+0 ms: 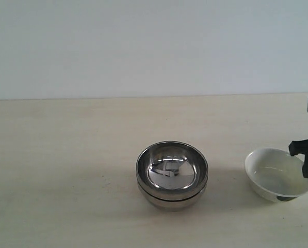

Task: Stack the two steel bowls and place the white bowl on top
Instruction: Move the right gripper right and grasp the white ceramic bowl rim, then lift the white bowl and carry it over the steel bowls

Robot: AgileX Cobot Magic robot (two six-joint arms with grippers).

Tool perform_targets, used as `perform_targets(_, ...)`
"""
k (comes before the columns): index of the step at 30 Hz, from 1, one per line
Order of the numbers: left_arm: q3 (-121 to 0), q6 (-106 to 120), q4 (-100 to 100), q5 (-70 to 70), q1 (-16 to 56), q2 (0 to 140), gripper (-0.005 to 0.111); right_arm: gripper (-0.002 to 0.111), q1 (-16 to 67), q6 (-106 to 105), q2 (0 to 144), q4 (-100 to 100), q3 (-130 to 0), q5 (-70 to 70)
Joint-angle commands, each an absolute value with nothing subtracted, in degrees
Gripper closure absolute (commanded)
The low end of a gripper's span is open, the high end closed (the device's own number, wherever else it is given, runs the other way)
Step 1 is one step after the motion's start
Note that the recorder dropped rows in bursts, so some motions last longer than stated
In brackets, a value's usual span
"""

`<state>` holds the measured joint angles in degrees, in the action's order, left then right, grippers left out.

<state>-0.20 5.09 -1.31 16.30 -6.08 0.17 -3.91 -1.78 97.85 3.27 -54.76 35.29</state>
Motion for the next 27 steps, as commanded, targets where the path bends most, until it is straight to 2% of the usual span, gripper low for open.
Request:
perform_targets(1,0.00,4.44,-1.47,15.92,-6.11,0.00,0.103,0.055,-4.05,-4.59,97.82,7.43,-54.47,29.60)
perform_targets(13,0.00,4.44,-1.47,15.92,-6.11,0.00,0.103,0.055,-4.05,-12.84,104.38,17.73,-54.47,27.80)
perform_targets(16,0.00,4.44,-1.47,15.92,-6.11,0.00,0.103,0.058,-4.05,-14.59,105.24,20.25,-54.47,27.14)
perform_targets(19,0.00,4.44,-1.47,15.92,-6.11,0.00,0.103,0.072,-3.44,-16.10,105.94,21.07,-54.47,26.93)
perform_targets(24,0.00,4.44,-1.47,15.92,-6.11,0.00,0.103,0.106,-2.20,-16.41,105.91,21.17,-54.47,27.35)
perform_targets(27,0.00,4.44,-1.47,15.92,-6.11,0.00,0.103,0.108,-2.09,-16.64,105.24,21.84,-54.47,27.48)
